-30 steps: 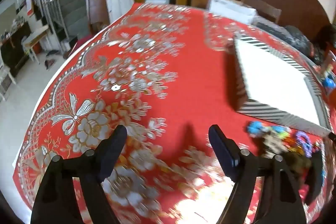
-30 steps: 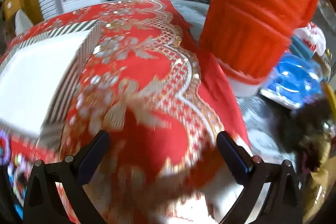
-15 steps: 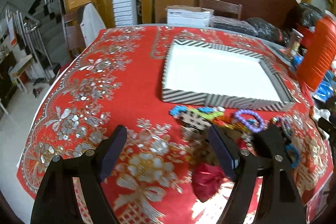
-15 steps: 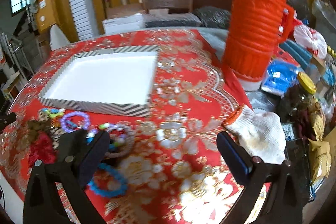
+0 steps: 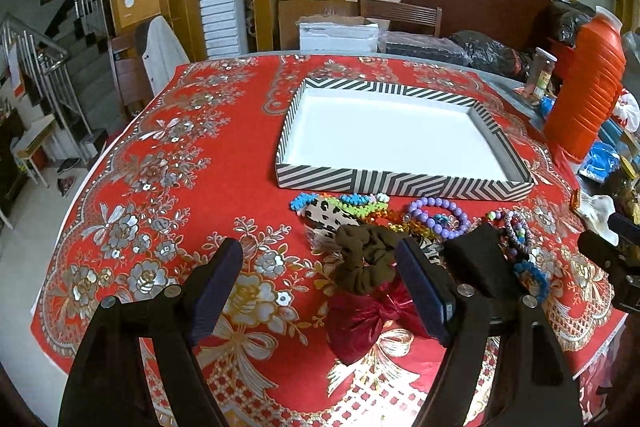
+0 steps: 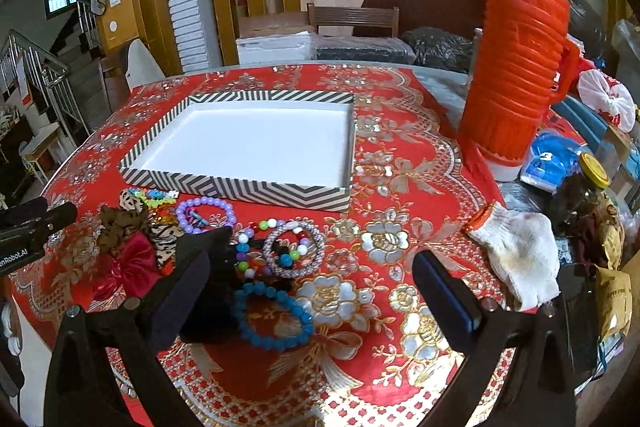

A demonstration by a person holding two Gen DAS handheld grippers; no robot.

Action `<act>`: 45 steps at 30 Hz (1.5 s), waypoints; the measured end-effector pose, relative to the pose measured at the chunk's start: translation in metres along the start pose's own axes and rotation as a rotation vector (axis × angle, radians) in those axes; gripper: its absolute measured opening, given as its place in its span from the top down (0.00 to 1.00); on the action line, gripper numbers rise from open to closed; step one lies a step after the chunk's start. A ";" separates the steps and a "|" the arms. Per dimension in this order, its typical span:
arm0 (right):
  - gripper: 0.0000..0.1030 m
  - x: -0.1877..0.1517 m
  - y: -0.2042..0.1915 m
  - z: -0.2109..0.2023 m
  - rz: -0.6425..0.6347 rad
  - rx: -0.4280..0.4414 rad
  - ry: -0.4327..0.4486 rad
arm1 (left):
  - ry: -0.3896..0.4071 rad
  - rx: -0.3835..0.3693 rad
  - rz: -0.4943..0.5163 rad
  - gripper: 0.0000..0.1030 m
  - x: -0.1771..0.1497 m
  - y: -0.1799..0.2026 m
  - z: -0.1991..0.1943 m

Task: Organize jewelry
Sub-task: 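Grasp the leopard-print bow with the left tool while the right tool grasps the black velvet cushion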

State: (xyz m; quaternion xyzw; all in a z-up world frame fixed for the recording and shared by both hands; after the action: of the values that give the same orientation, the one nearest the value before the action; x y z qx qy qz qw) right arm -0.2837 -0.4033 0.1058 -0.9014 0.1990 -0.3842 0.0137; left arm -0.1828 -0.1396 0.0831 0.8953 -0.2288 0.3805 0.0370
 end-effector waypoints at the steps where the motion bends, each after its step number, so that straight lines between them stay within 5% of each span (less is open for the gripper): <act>1: 0.00 -0.001 -0.001 0.000 -0.005 0.005 -0.003 | -0.001 0.000 0.000 0.32 0.000 0.001 0.000; 37: 0.00 -0.015 -0.021 0.000 -0.050 0.063 -0.029 | -0.044 -0.020 -0.034 0.32 -0.008 -0.006 0.011; 45: 0.06 -0.021 -0.024 0.009 -0.066 0.106 -0.079 | -0.083 -0.136 -0.120 0.32 -0.013 -0.033 0.018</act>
State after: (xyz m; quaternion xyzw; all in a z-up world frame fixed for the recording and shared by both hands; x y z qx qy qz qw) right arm -0.2822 -0.3743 0.0896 -0.9201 0.1478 -0.3584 0.0565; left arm -0.1641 -0.1096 0.0653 0.9178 -0.2016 0.3235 0.1110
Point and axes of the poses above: each gripper's, at about its wrist camera, not at the fingertips, and z roughly the way its jaws point, y to its right, x to its top, the point moved 1 cm from there along z, roughly the way its jaws point, and after that the axes turned 11 degrees about z, right-handed, at the moved point
